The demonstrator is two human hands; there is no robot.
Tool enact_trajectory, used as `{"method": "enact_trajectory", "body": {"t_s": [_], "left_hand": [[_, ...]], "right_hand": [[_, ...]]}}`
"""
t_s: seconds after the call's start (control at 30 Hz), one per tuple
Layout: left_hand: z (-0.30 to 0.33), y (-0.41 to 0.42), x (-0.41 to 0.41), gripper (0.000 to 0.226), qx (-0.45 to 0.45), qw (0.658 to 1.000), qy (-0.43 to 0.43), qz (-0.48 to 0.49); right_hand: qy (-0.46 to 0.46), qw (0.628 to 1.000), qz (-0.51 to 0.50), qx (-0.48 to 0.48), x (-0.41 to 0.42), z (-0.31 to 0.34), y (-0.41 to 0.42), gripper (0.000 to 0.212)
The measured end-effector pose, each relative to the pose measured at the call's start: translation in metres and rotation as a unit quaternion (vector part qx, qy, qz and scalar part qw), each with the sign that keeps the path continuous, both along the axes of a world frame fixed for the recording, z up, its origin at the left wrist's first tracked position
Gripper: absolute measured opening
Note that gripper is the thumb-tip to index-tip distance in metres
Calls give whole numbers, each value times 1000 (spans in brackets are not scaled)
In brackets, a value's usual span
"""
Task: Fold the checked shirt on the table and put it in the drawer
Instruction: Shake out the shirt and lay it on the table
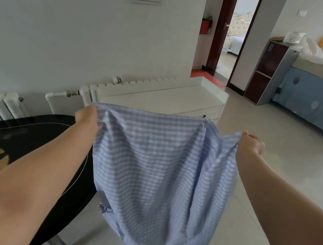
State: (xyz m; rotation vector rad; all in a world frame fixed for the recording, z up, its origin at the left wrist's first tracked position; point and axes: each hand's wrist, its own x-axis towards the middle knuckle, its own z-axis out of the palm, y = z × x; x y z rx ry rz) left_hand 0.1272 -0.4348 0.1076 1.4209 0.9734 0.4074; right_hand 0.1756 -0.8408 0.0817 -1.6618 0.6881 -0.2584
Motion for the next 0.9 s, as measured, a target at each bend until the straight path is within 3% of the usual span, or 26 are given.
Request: {"method": "enact_trajectory", "body": {"t_s": [0.17, 0.23, 0.33, 0.5, 0.67, 0.77, 0.9], "left_hand": [[11, -70, -2, 25, -45, 994, -70, -74], [15, -106, -14, 29, 20, 984, -105, -143], [14, -157, -40, 38, 151, 951, -125, -239], [-5, -193, -73, 43, 222, 929, -166, -246], [-4, -196, -105, 18, 200, 928, -177, -259], [-9, -195, -118, 22, 174, 924, -192, -283], [-9, -196, -125, 28, 27, 932, -231, -280]], "right_hand": [[-57, 983, -21, 171, -31, 22, 52, 25], [-60, 972, 18, 228, -51, 32, 83, 15], [-64, 963, 98, 242, -79, 30, 120, 18], [-97, 944, 149, 279, -116, 21, 148, 18], [-113, 949, 174, 237, -134, 21, 143, 20], [-108, 945, 200, 237, -143, 29, 132, 24], [-108, 937, 248, 223, -153, 40, 120, 26]]}}
